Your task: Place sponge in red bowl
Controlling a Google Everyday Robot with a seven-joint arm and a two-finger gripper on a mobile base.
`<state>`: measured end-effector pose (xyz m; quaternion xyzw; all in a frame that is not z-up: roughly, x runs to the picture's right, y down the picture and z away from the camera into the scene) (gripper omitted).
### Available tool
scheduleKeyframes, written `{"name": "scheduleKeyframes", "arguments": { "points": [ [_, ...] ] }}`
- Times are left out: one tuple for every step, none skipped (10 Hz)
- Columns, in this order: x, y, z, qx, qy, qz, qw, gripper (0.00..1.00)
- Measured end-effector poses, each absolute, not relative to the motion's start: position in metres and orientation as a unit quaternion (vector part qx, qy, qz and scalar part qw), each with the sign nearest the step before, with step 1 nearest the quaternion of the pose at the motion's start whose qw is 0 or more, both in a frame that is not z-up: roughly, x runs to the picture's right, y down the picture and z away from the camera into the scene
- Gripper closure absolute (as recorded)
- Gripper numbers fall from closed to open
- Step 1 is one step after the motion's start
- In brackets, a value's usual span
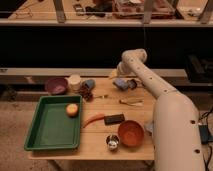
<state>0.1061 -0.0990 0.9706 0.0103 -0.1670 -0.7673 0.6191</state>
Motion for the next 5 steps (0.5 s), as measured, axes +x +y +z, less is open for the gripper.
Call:
{"name": "scheduleKeyframes", "arguments": {
  "points": [
    [0.104,-0.098,0.975,0.010,-0.168,-0.769,0.616,0.20],
    [0.102,-0.098,0.978,0.008,-0.169,-0.771,0.614,0.20],
    [0.100,-0.096,0.982,0.007,-0.171,-0.772,0.612,0.20],
    [0.100,-0.093,0.986,0.005,-0.171,-0.773,0.611,0.20],
    [0.100,-0.090,0.991,0.002,-0.171,-0.774,0.610,0.20]
  ]
}}
